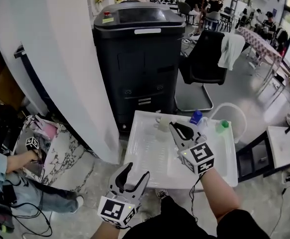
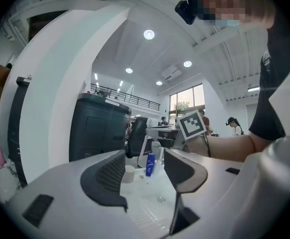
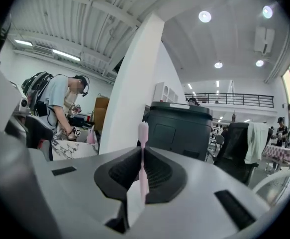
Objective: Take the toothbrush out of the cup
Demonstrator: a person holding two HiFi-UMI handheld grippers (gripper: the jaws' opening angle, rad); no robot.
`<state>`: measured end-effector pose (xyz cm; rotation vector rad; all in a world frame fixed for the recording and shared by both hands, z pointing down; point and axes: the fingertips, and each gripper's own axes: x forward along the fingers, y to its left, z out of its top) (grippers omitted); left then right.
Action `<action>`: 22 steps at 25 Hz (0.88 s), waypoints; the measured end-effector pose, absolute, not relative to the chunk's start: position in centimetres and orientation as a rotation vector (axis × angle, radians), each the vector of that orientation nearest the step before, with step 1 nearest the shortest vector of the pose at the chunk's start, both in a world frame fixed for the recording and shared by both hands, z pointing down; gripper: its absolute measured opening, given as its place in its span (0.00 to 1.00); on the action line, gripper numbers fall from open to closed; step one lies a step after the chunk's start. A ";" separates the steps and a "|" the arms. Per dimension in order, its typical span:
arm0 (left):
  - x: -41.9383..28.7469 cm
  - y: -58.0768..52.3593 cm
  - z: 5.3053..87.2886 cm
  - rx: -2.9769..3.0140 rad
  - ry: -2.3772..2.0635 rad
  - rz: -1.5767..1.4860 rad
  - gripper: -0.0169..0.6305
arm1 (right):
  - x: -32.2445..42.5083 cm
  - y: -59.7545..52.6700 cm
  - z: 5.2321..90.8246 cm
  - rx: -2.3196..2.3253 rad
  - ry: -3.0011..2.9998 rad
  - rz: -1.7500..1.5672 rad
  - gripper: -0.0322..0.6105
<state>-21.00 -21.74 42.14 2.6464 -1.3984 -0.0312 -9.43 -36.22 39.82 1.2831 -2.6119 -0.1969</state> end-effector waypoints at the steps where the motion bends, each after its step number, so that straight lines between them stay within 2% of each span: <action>1: -21.1 -21.0 42.0 2.657 -1.391 -0.030 0.41 | -9.2 -35.1 39.6 1.299 -2.611 -0.195 0.10; 19: -16.6 -15.9 42.6 2.704 -1.258 -0.010 0.41 | -1.6 -21.8 39.9 1.501 -2.623 -0.015 0.09; 22: -14.8 -15.1 42.7 2.710 -1.242 0.009 0.37 | -0.2 -20.3 40.1 1.502 -2.646 0.018 0.09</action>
